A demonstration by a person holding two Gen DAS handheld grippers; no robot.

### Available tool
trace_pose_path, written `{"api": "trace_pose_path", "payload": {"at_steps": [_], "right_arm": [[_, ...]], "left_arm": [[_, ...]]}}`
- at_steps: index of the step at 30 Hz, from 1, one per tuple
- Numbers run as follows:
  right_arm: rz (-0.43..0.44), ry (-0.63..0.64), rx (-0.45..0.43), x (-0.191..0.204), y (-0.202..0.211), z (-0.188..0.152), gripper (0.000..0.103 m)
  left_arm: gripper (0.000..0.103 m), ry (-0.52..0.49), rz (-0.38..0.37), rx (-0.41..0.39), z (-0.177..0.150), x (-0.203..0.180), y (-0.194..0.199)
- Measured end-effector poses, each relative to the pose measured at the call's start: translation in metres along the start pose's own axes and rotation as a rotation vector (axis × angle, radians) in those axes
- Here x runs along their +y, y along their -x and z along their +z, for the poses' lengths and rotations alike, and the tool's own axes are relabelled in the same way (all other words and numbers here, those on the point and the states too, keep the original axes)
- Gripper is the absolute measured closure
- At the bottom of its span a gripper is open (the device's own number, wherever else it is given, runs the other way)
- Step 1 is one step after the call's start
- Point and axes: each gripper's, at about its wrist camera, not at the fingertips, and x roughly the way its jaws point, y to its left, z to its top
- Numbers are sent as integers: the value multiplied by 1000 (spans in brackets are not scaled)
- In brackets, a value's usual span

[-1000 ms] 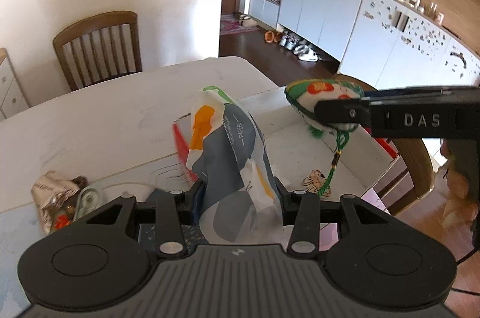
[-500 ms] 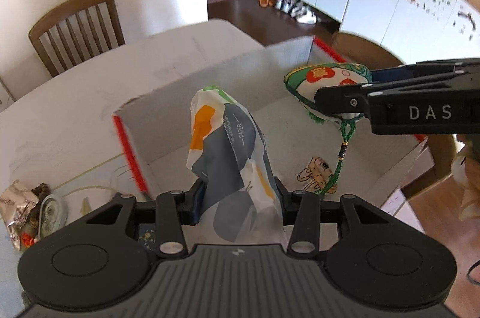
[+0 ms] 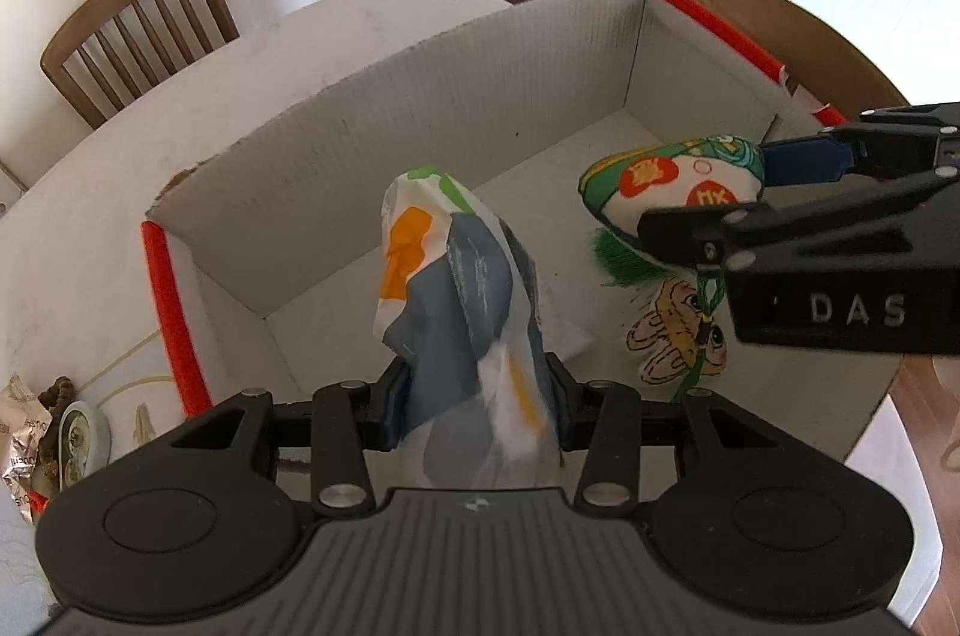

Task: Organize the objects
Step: 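Carry both items into the red box while right tool releases the egg plush, then lower the printed plastic bag into the red box and open the left tool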

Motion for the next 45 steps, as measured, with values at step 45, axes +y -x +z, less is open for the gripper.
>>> {"api": "trace_pose_path", "payload": {"at_steps": [45], "right_arm": [[-3,60,-34,11,63,1,25]], "left_arm": [[24,151,-114,-134,-17,28,63]]}}
